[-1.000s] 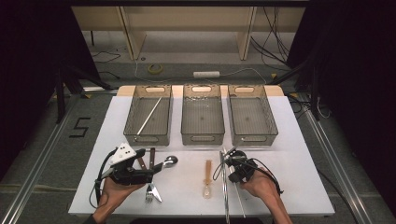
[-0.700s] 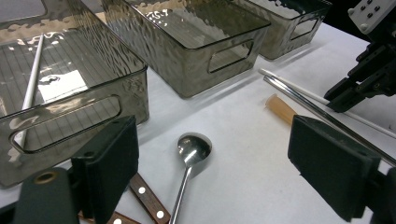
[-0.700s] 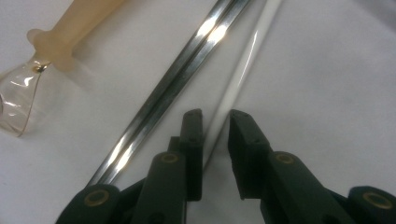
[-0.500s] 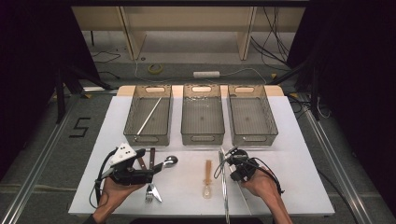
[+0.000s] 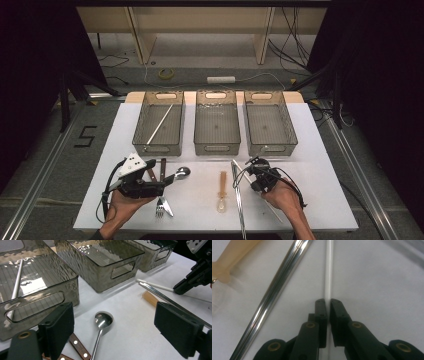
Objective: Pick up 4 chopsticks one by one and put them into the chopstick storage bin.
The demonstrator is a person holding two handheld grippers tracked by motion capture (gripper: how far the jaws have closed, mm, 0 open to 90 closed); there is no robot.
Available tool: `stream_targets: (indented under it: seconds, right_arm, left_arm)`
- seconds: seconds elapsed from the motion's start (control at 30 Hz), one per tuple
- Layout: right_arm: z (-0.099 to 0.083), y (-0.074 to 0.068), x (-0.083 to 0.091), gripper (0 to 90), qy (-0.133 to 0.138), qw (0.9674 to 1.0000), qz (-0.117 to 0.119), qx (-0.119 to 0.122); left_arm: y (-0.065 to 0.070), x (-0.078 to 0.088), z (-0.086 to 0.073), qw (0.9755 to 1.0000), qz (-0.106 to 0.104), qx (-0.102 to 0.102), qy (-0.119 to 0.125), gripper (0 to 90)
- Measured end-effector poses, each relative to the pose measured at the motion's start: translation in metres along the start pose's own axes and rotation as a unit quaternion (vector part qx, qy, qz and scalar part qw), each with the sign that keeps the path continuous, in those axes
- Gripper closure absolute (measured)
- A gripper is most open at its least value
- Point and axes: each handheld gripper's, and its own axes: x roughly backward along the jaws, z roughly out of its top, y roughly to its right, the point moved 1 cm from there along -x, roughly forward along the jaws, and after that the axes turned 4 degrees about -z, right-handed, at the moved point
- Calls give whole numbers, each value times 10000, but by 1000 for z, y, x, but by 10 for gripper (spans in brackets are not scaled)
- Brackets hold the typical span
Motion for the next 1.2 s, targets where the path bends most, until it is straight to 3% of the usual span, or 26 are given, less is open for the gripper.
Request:
stream_targets:
  seconds: [0.27, 0.67, 1.0, 1.2]
  right_arm:
    - [-2, 8, 5, 854, 158, 9998, 67, -82]
    - [-5, 14, 30, 856, 518, 9985, 173, 48]
    - [-8, 22, 47, 856, 863, 9959, 267, -62]
    - [-9, 21, 58, 856, 1066, 9934, 415, 34]
  left_arm:
    - [0, 0, 0, 10000, -3, 6, 6, 159]
    - [2, -2, 0, 10000, -76, -23, -31, 159]
    - [2, -3, 1, 9999, -100, -43, -41, 160]
    - [4, -5, 3, 9998, -180, -85, -66, 161]
